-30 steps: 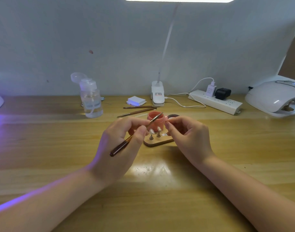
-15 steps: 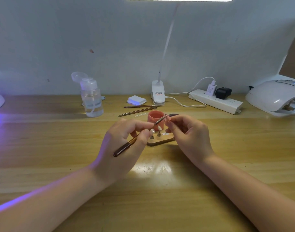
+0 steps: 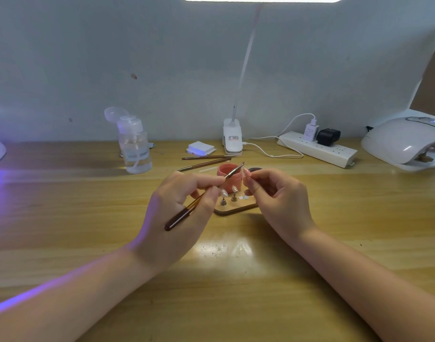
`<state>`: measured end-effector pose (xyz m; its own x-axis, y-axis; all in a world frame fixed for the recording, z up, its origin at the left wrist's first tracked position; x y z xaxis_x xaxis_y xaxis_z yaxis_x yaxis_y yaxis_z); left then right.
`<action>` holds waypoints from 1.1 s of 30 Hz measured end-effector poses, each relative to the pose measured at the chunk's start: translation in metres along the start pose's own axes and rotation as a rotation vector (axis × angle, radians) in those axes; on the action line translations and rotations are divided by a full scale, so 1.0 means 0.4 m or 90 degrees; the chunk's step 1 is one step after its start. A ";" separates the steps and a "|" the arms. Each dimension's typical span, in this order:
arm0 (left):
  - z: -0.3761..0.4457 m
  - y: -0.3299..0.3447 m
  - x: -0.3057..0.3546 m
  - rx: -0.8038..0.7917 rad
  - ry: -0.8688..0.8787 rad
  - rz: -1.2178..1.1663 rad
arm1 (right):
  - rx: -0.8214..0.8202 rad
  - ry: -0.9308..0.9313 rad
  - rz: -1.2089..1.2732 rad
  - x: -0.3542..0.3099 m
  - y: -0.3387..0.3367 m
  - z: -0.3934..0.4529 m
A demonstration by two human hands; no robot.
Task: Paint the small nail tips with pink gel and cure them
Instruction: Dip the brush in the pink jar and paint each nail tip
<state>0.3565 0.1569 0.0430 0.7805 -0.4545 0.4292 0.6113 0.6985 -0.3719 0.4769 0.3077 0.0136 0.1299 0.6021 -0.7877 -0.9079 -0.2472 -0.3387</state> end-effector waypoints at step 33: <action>0.001 0.012 -0.011 -0.014 -0.034 0.000 | 0.029 -0.050 -0.066 -0.024 -0.003 -0.009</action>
<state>0.3558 0.1624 0.0397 0.7728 -0.4245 0.4718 0.6146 0.6859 -0.3896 0.4782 0.2997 0.0198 0.1945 0.6802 -0.7067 -0.9083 -0.1472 -0.3916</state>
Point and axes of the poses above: each hand's wrist, its own z-axis towards the middle knuckle, its own y-axis out of the palm, x = y × z, the point moved 6 cm from there along z, towards the middle knuckle, and after that the axes turned 12 degrees about y, right-handed, at the moved point
